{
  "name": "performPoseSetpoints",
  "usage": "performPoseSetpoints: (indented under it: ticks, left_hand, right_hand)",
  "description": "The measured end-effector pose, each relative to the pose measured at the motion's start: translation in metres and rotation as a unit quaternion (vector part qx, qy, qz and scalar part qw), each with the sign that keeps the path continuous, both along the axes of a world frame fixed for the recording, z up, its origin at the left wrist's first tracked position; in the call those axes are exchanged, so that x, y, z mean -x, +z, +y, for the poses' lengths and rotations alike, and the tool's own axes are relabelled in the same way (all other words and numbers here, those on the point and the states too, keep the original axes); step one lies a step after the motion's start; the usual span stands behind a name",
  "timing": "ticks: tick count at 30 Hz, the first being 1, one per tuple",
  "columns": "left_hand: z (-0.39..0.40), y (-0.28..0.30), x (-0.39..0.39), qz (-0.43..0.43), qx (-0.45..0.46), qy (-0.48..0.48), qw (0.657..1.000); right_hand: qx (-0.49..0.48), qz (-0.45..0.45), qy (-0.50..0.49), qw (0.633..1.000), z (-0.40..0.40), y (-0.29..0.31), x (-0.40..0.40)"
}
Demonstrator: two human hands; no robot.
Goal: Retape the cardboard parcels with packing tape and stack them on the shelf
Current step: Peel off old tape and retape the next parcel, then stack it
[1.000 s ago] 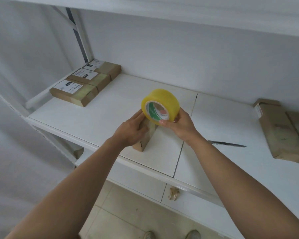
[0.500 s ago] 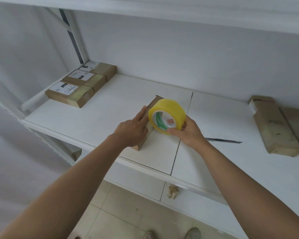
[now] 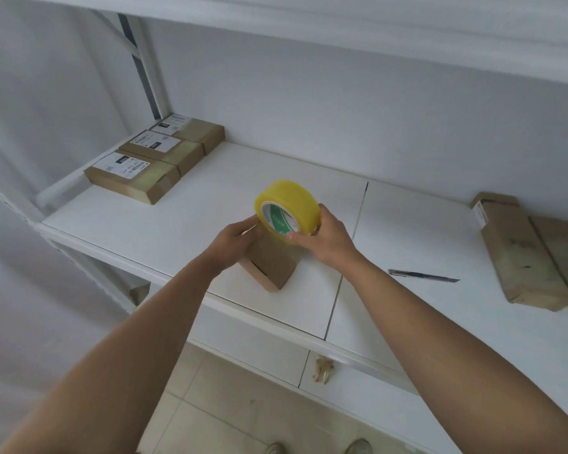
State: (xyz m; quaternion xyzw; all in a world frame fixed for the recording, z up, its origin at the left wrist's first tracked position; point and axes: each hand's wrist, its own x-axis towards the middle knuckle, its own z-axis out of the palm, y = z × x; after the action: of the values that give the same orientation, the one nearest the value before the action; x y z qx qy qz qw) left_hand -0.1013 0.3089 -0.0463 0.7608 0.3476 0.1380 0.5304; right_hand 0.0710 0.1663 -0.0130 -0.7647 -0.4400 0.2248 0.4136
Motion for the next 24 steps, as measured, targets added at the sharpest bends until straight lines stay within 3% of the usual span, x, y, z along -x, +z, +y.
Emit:
performPoseSetpoints:
  ticks: [2,6,10,12,17,24]
  left_hand:
    - [0.004,-0.008,-0.001,0.022,-0.020,0.028,0.999]
    - [-0.012,-0.019,-0.010,0.125,-0.159,0.082,0.976]
    - [-0.050,-0.029,-0.013,0.187,-0.286,0.021,0.940]
    - [-0.054,-0.038,-0.013,0.217,-0.305,-0.004,0.927]
    - [-0.051,-0.041,-0.016,0.198,-0.345,0.027,0.917]
    - [-0.050,-0.033,-0.016,0.238,-0.324,0.022,0.915]
  right_hand:
    - [-0.003,0.002,-0.012,1.000,0.008,-0.008,0.004]
    - [0.012,-0.008,-0.019,1.000,0.022,-0.020,0.009]
    - [0.021,-0.022,-0.013,0.999,0.030,-0.026,0.013]
    - [0.014,-0.001,-0.016,1.000,0.031,-0.032,0.015]
    - [0.012,0.017,-0.013,1.000,0.030,-0.038,0.014]
    - [0.022,-0.066,-0.006,0.998,0.008,-0.032,0.001]
